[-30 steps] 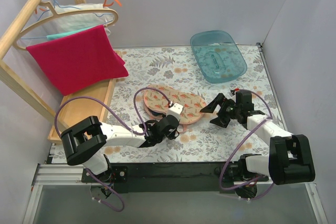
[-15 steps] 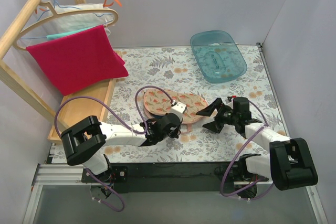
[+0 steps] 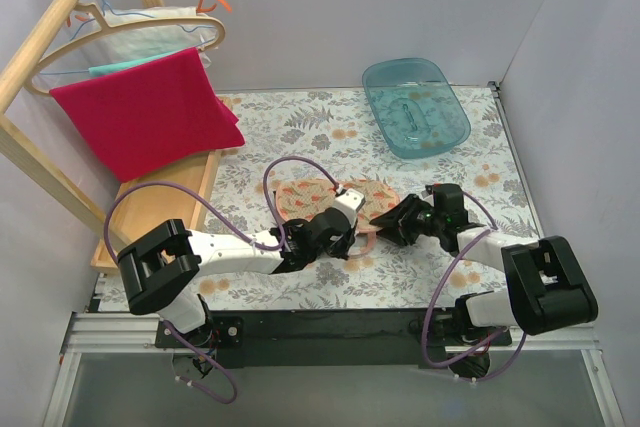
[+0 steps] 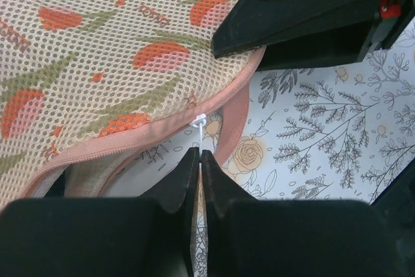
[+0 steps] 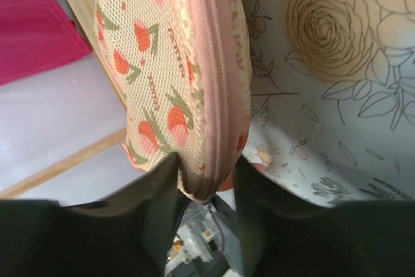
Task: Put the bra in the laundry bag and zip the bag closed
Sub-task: Zip the zipper on the laundry bag.
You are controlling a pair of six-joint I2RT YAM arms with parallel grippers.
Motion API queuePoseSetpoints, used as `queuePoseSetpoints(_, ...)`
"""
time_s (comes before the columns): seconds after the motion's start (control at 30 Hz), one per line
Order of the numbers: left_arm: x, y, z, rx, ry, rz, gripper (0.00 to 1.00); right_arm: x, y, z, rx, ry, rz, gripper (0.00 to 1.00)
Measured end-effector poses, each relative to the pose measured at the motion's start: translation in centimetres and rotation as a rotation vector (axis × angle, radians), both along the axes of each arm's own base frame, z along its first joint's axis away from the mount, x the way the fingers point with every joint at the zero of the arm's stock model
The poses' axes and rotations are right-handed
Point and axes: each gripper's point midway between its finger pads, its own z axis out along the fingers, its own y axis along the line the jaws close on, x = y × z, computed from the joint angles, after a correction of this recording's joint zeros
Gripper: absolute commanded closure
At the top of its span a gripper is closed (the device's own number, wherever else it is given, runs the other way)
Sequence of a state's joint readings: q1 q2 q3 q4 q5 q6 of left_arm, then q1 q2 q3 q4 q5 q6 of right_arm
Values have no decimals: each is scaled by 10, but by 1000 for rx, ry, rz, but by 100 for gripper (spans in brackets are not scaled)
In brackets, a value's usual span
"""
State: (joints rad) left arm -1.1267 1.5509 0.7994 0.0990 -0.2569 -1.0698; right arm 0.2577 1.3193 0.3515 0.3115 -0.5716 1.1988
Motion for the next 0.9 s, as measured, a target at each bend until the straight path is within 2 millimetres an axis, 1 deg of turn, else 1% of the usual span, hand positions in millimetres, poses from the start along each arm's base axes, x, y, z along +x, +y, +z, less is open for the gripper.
queuePoseSetpoints(0.1,-2,2,-3,12,9,-7,100,3,0,-3,-5,6,-3,79)
queuePoseSetpoints(0.23,-3,4,-5,20,12,-8,100,9,1,-3,-2,4,-7,80)
queuePoseSetpoints(0.43,-6,18,-6,26,5,12,100,14,-6,-1,13,1,-18,81)
queuePoseSetpoints(0.5,-7,25,-6,29,2,23,100,18,-11,-1,13,-5,-30,82)
queuePoseSetpoints(0.53,-8,28,-7,32,3,30,100,20,-14,-1,12,-8,-37,84)
queuePoseSetpoints(0.57,-9,32,-8,37,3,37,100,21,-17,-2,11,-9,-45,84)
queuePoseSetpoints(0.9,-19,69,-24,93,37,101,100,32,-31,-14,-17,1,-70,83)
